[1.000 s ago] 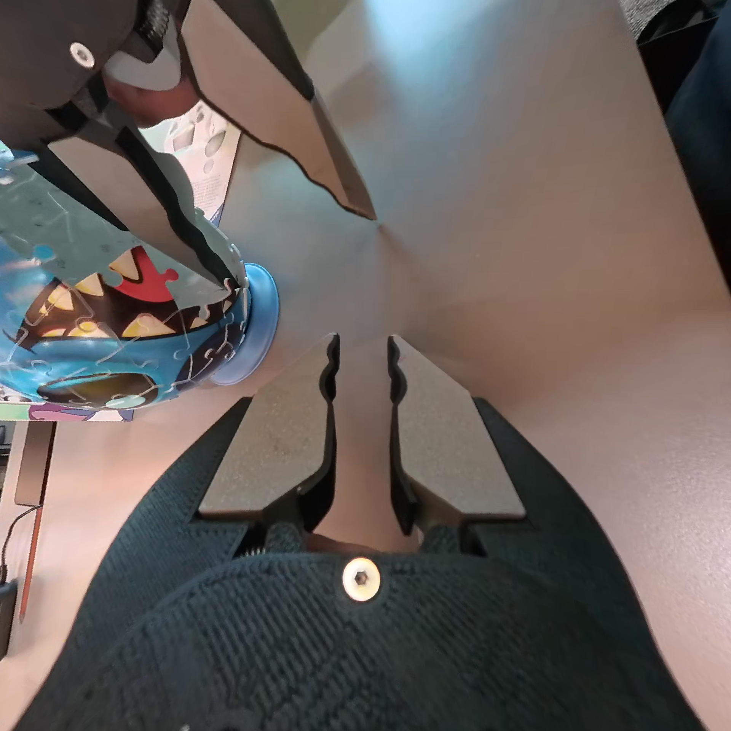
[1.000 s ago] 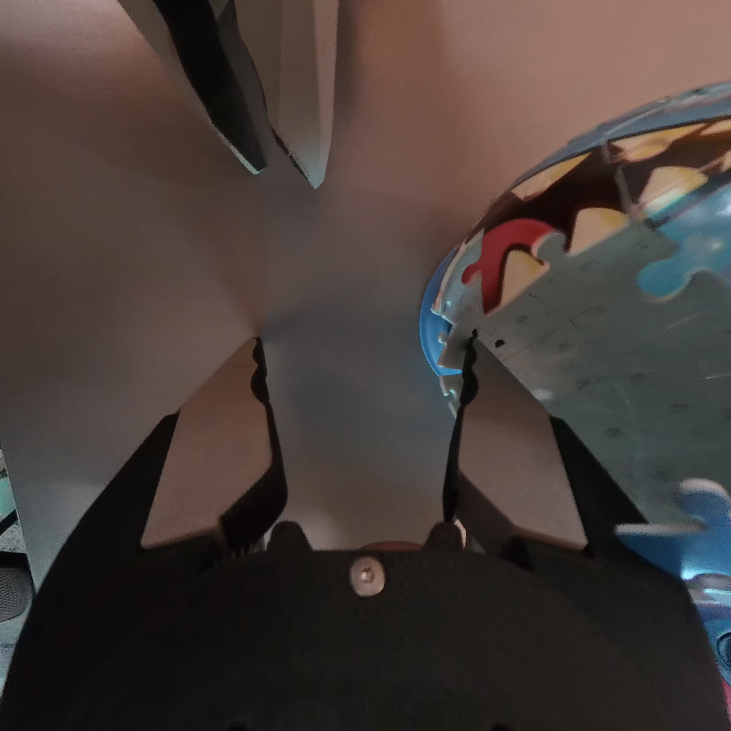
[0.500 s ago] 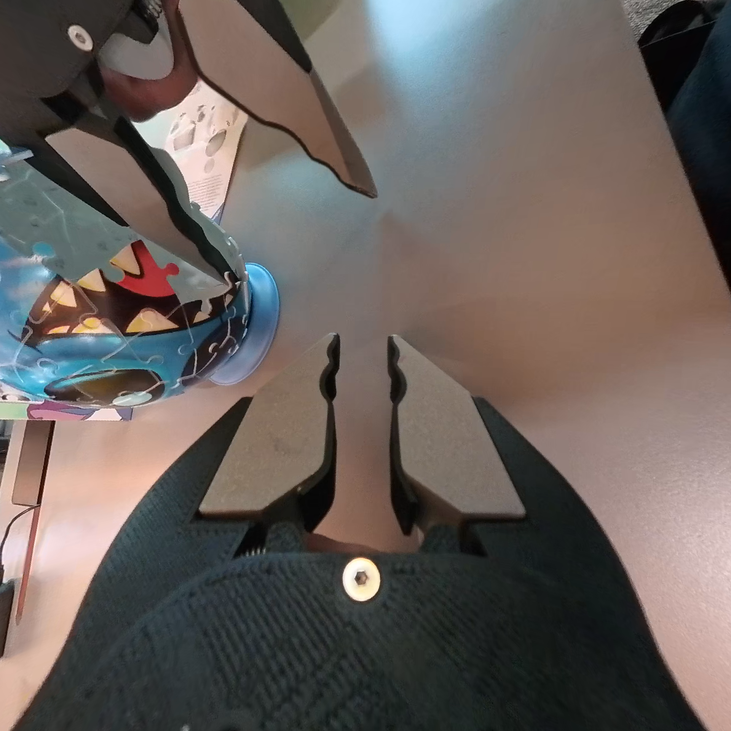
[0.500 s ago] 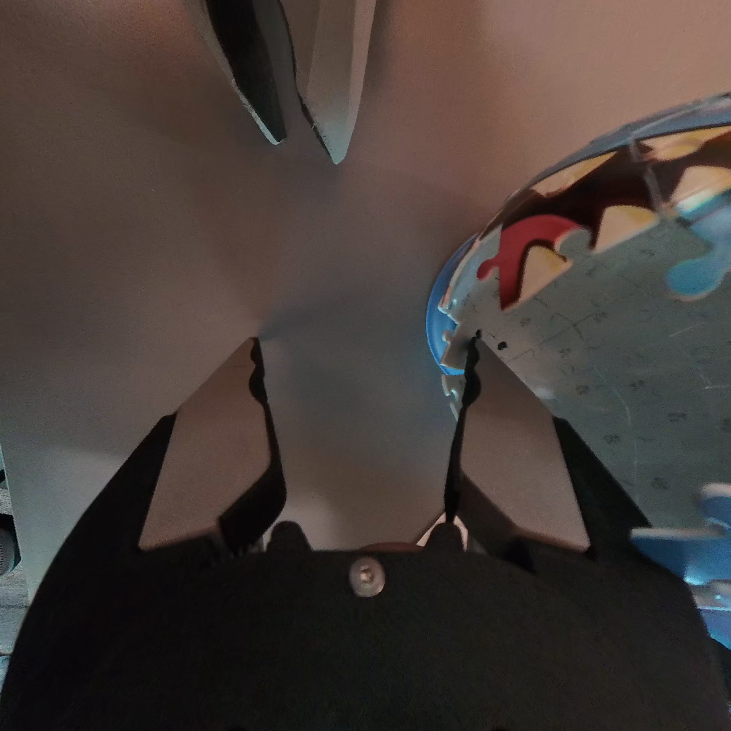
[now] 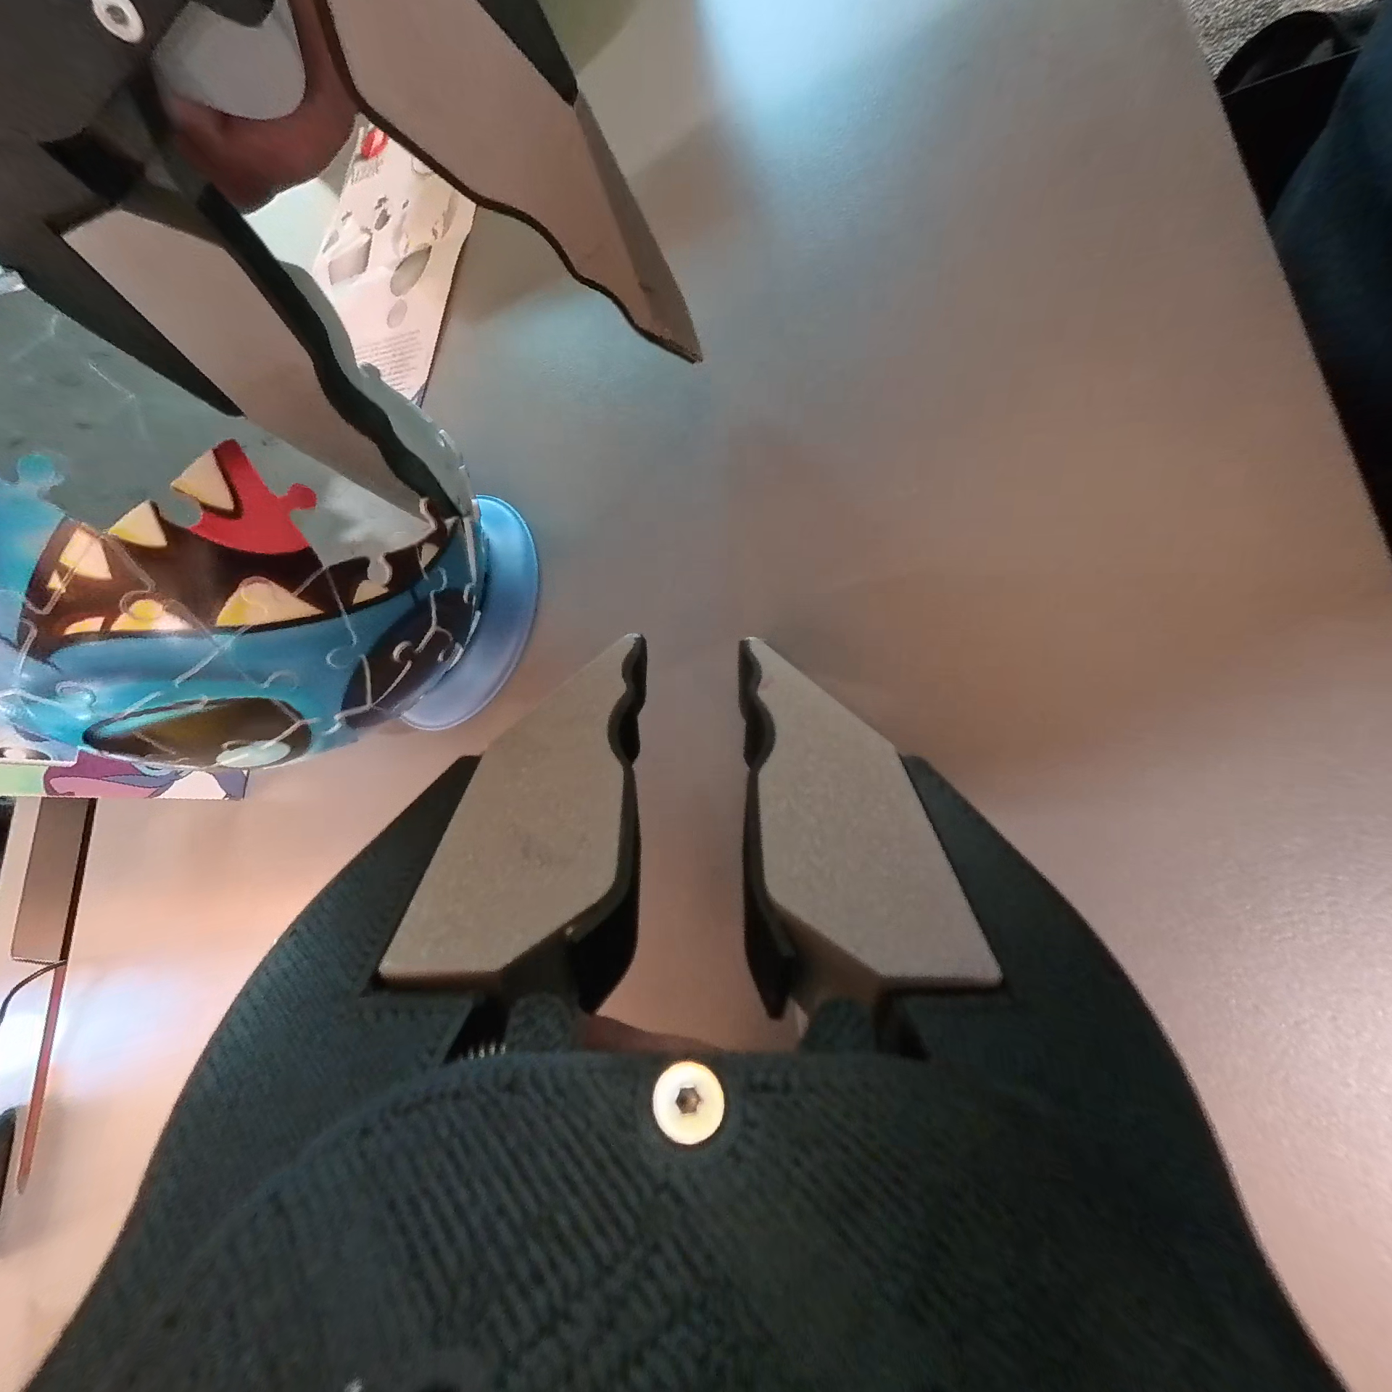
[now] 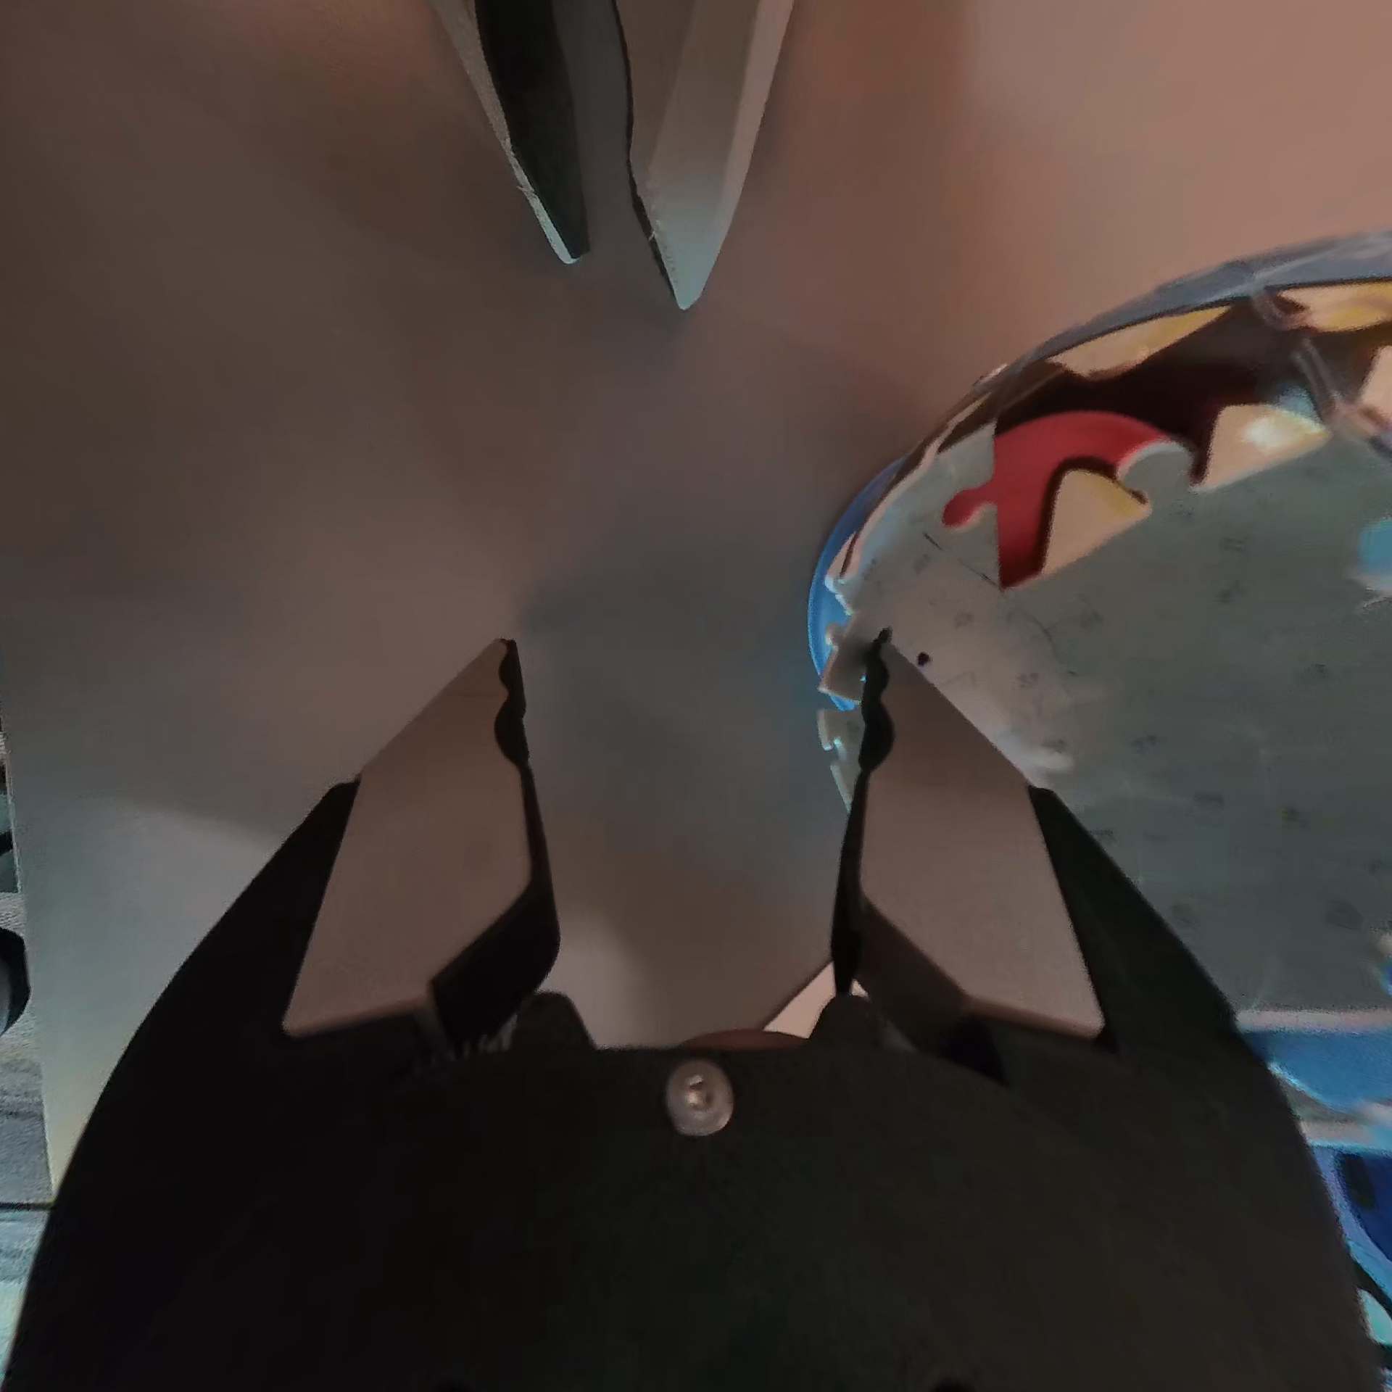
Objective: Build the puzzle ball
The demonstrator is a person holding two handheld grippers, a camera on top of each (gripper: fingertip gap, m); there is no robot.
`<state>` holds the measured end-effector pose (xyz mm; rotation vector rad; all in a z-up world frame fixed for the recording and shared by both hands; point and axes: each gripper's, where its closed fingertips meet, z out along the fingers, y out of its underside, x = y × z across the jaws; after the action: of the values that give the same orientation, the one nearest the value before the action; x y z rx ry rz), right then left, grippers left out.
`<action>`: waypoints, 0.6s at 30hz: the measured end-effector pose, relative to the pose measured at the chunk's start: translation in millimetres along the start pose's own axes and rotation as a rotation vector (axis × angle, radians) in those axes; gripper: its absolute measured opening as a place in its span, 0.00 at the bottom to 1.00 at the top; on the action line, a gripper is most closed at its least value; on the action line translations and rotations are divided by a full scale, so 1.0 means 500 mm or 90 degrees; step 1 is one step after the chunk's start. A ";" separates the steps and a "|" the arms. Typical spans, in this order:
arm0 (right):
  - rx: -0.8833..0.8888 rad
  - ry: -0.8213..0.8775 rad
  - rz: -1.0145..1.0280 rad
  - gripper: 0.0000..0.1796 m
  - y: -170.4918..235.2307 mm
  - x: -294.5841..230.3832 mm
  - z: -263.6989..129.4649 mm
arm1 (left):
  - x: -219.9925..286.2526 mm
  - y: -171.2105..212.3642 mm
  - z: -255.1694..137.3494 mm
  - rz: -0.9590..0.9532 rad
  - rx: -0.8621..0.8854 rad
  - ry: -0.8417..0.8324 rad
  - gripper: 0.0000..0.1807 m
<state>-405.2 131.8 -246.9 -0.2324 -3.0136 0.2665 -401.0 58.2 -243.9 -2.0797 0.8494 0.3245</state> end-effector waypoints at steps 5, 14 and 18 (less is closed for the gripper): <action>-0.002 -0.005 -0.007 0.51 0.001 -0.002 0.001 | 0.000 0.001 -0.001 -0.001 0.000 0.001 0.12; -0.007 0.003 -0.010 0.46 0.005 0.004 -0.004 | -0.001 0.002 -0.001 0.001 -0.001 -0.001 0.12; 0.013 0.019 -0.003 0.43 -0.002 0.010 -0.009 | -0.001 0.001 0.000 -0.001 0.000 -0.001 0.12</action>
<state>-409.5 132.5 -242.0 -0.2262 -2.9807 0.2902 -401.9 58.0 -244.0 -2.0802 0.8477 0.3259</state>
